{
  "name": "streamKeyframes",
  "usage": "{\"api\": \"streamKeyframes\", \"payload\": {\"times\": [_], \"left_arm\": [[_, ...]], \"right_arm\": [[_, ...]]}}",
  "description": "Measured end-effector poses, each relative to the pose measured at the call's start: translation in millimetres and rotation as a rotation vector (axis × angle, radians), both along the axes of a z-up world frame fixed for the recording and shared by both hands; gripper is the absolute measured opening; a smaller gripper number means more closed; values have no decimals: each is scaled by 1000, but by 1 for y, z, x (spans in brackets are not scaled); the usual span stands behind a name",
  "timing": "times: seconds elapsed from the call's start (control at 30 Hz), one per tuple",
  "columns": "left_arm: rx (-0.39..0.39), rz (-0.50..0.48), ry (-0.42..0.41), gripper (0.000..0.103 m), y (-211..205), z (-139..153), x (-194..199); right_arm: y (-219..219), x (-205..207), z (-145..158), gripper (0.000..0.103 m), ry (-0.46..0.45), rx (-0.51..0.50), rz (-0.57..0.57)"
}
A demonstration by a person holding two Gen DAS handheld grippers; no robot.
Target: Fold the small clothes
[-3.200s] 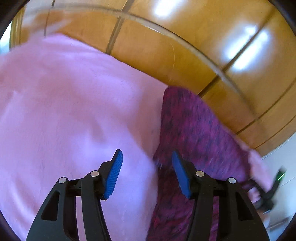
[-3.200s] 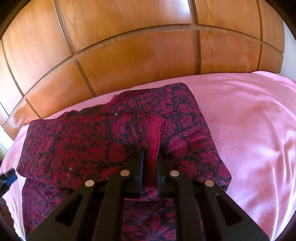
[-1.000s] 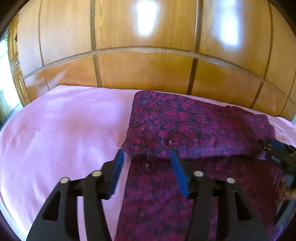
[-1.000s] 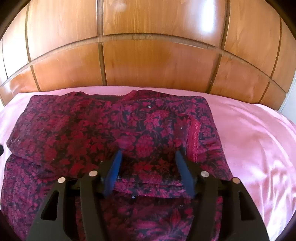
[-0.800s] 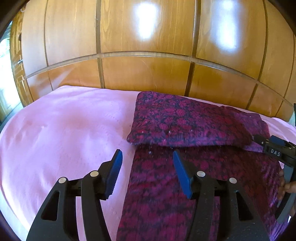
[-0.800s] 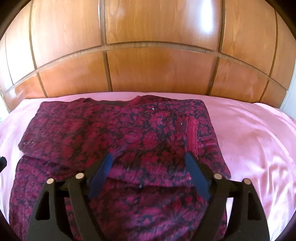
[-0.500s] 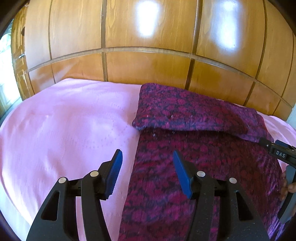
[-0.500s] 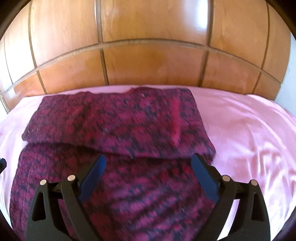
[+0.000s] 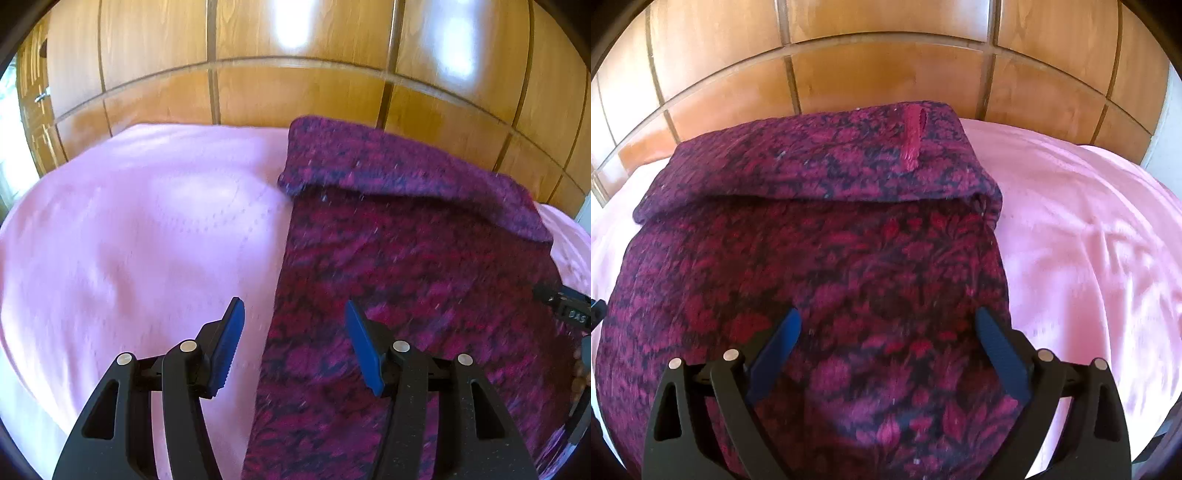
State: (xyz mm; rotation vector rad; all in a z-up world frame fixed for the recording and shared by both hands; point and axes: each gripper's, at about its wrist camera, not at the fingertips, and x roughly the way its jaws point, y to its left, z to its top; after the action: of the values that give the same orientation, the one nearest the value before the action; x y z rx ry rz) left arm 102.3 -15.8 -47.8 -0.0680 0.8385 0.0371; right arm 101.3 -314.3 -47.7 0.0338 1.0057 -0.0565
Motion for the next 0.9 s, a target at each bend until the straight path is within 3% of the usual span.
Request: {"api": "streamKeyframes", "payload": {"times": [0.23, 0.4, 0.53, 0.7, 0.8, 0.83, 0.9], "left_arm": [[-61, -41, 54, 56, 18, -14, -22], [-151, -138, 89, 56, 32, -13, -50], [-218, -248, 143, 50, 38, -13, -72], [-232, -342, 209, 50, 35, -20, -96], [-220, -391, 244, 29, 29, -22, -102], [-220, -407, 245, 20, 27, -22, -102], [-251, -424, 235, 15, 29, -16, -104]], "right_arm": [[-19, -37, 18, 95, -56, 87, -29], [-49, -71, 21, 92, -38, 179, -69], [-61, -103, 15, 63, 27, 274, -57], [-56, -139, 14, 58, 90, 294, -14], [-52, -157, 9, 52, 151, 313, 5], [-51, -160, 8, 44, 169, 315, 14], [-48, -167, 4, 29, 221, 346, 36]]}}
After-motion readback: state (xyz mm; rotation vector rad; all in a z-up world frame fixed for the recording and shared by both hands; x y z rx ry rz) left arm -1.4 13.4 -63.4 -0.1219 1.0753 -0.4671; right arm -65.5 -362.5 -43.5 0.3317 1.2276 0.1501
